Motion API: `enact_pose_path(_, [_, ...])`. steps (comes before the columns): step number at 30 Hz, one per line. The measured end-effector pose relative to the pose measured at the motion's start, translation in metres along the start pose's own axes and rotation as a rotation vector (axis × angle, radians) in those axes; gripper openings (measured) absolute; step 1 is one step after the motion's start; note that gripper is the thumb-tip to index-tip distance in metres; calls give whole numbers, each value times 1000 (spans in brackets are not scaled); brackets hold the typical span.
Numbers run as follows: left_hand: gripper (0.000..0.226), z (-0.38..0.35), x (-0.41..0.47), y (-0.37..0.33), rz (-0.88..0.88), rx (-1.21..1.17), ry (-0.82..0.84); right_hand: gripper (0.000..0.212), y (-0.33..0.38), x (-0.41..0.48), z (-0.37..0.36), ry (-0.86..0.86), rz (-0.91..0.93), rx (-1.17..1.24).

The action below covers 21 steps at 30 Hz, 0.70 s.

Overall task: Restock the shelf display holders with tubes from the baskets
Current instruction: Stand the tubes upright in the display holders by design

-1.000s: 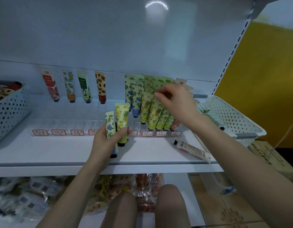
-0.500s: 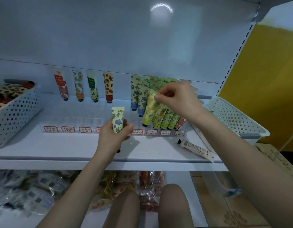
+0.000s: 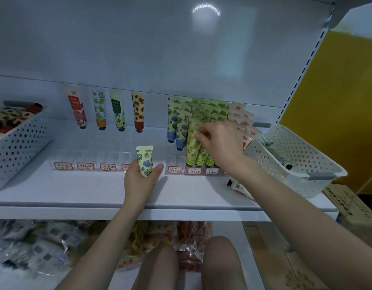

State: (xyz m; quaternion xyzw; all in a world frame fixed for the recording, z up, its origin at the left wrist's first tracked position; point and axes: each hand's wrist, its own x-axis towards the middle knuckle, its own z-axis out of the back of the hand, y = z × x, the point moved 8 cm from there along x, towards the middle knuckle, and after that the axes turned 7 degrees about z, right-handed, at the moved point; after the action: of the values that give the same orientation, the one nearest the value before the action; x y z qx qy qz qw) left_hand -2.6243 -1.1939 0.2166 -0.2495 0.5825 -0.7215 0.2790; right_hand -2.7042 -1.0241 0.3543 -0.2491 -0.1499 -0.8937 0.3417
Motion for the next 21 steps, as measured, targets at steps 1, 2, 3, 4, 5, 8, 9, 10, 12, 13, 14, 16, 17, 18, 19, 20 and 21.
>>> enact_pose_path(1, [23, 0, 0, -1, -2, 8, -8, 26, 1, 1, 2, -6, 16, -46])
enact_pose_path(2, [23, 0, 0, -1, -4, 14, -14, 26, 3, 2, 3, -14, 29, -86])
enact_pose_path(3, [23, 0, 0, -2, -6, 16, -17, 26, 3, 3, 5, -24, 37, -113])
enact_pose_path(4, [23, 0, 0, -1, -4, 17, -18, 26, 4, 4, 5, -35, 40, -130])
enact_pose_path(5, [24, -1, 0, 0, 3, 19, -20, 25, 5, 5, 5, -42, 43, -140])
enact_pose_path(8, [25, -2, 3, 4, 28, 17, -18, 26, 6, 8, 4, -5, 43, -165])
enact_pose_path(9, [25, -2, 3, 5, 32, 22, -16, 27, 6, 8, 3, 14, 45, -175])
enact_pose_path(10, [25, -3, 4, 7, 35, 30, -15, 27, 6, 9, 2, 31, 47, -178])
enact_pose_path(12, [25, -3, 3, 7, 38, 31, -15, 24, 8, 9, 1, 39, 60, -193])
enact_pose_path(13, [25, -4, 3, 7, 36, 31, -12, 22, 10, 8, 1, 21, 72, -202])
enact_pose_path(14, [26, -4, 3, 7, 33, 33, -9, 19, 12, 9, 2, -5, 80, -204])
enact_pose_path(16, [25, -4, 3, 6, 33, 34, -7, 18, 13, 9, 3, -15, 88, -204])
enact_pose_path(17, [25, -4, 2, 6, 35, 31, -7, 20, 13, 8, 2, 9, 86, -203])
enact_pose_path(18, [25, -4, 2, 6, 38, 22, -6, 22, 11, 8, 1, 29, 82, -195])
enact_pose_path(19, [25, -4, 1, 6, 43, 13, -5, 22, 10, 7, 2, 24, 80, -184])
enact_pose_path(20, [26, -3, 1, 6, 48, 10, -4, 22, 9, 7, 4, 5, 75, -174])
enact_pose_path(21, [26, -3, 1, 6, 52, 10, -4, 21, 8, 7, 6, -20, 70, -162])
